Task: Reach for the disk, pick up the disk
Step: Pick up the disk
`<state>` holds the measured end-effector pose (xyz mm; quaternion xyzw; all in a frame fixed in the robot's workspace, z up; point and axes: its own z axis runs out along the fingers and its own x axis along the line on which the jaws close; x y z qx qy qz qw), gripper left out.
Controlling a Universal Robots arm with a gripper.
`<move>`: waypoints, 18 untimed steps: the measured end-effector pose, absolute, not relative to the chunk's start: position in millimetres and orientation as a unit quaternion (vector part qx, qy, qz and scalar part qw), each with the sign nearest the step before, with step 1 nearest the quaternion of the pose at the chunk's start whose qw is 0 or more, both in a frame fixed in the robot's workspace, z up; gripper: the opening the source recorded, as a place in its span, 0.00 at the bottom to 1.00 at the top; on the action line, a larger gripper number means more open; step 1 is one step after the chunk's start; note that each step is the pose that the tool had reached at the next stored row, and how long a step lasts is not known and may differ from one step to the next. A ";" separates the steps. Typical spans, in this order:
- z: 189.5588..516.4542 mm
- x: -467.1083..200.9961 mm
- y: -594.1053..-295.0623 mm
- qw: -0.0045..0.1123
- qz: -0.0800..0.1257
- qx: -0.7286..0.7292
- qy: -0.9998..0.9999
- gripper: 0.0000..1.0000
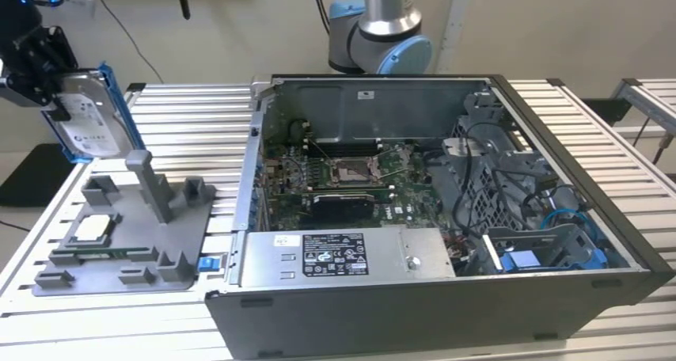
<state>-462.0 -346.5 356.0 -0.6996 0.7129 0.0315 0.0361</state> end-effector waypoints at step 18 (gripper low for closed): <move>393.1 -462.0 -346.5 0.036 0.032 -0.700 0.713 0.00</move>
